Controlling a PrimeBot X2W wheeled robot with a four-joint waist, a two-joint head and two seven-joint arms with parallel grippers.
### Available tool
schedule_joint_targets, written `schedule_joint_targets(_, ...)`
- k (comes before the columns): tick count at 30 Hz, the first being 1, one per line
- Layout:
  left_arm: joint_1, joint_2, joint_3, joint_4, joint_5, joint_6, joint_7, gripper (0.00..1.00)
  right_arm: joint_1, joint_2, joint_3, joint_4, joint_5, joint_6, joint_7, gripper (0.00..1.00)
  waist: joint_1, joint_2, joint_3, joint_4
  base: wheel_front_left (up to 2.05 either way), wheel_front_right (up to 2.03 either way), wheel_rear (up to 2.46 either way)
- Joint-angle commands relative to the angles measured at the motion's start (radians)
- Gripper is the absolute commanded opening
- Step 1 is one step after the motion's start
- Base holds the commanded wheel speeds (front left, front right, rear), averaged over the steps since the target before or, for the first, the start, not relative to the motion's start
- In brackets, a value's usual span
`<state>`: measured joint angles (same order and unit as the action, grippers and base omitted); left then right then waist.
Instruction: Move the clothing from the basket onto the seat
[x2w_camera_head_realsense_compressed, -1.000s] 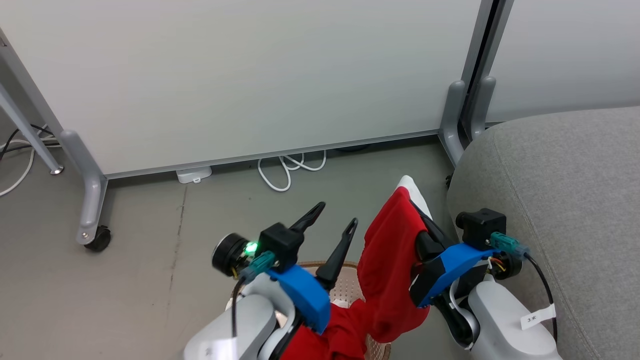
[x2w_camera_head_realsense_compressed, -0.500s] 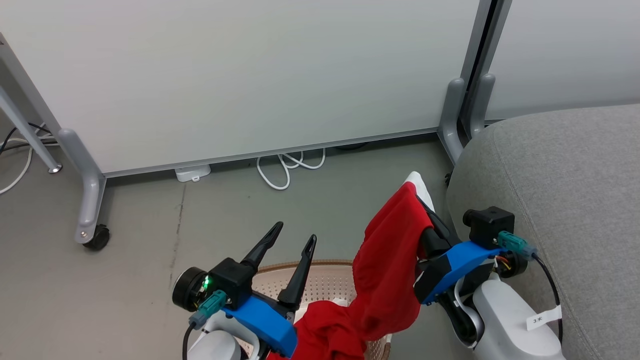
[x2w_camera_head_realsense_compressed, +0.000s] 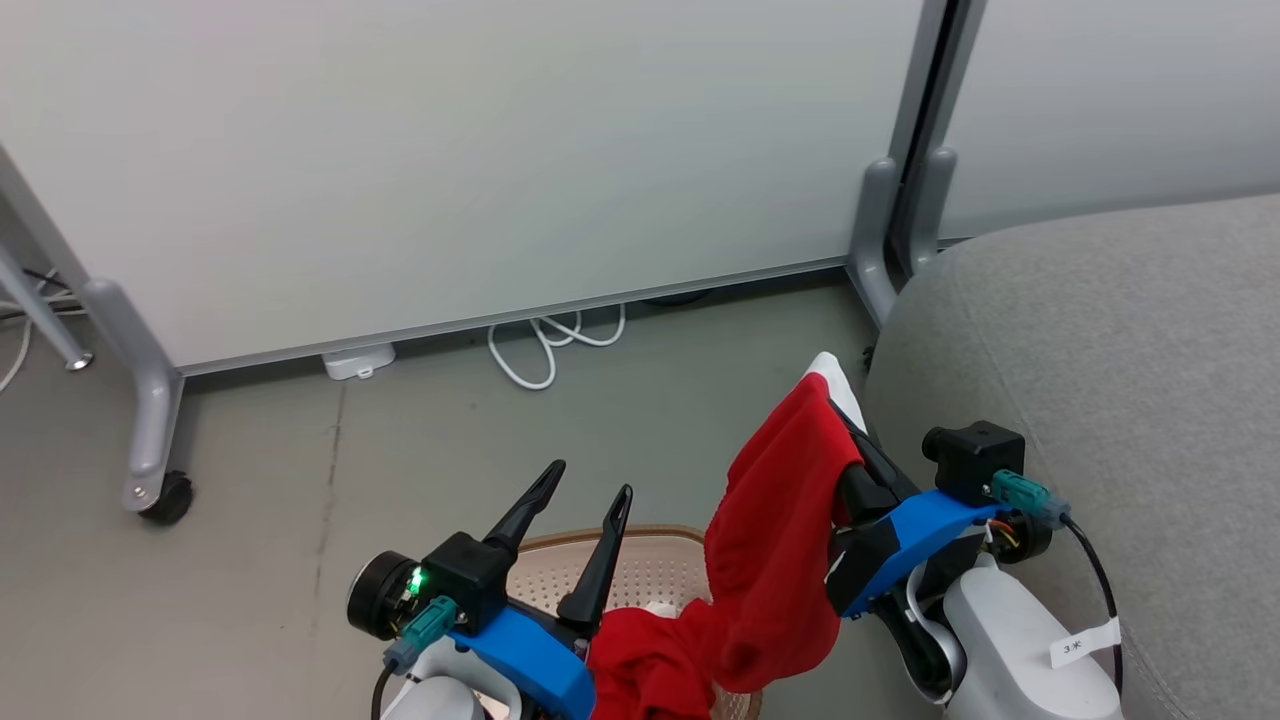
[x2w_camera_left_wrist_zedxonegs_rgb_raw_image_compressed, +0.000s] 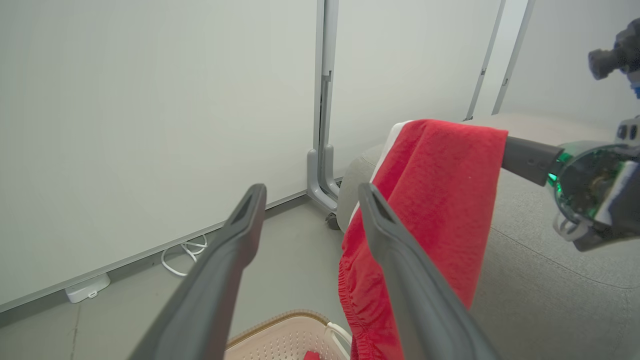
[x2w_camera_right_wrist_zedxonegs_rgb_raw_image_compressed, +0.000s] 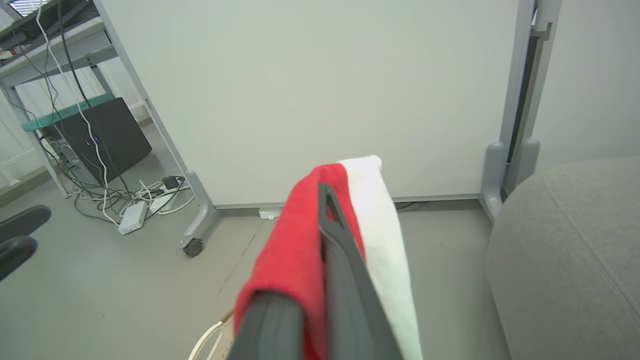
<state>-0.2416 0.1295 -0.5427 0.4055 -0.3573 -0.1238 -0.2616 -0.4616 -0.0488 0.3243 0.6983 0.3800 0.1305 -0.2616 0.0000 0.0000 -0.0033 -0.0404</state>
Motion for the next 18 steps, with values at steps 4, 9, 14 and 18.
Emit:
schedule_joint_targets(4,0.016,-0.002,0.012,0.005,0.014,-0.008,-0.005,1.00,0.011,-0.003,0.006,-0.004,0.004,0.000,-0.004,0.00,0.0000,0.0000,0.005,-0.055,0.00,0.00,0.00)
schedule_joint_targets(9,0.022,-0.004,0.020,0.003,0.018,-0.009,-0.005,1.00,0.008,-0.003,0.012,-0.007,0.005,0.000,-0.002,0.00,0.0000,0.0000,0.014,-0.130,0.00,0.00,0.00)
schedule_joint_targets(14,0.008,-0.001,0.005,0.002,0.012,-0.009,-0.005,1.00,0.002,-0.003,0.010,-0.011,0.001,0.000,-0.002,0.00,0.0000,0.0000,0.028,-0.211,0.00,0.00,0.00)
schedule_joint_targets(18,-0.009,0.001,-0.006,-0.001,0.008,-0.010,-0.005,1.00,0.004,-0.003,-0.004,-0.011,-0.007,0.000,-0.002,0.00,0.0000,0.0000,0.037,-0.267,0.00,0.00,0.00)
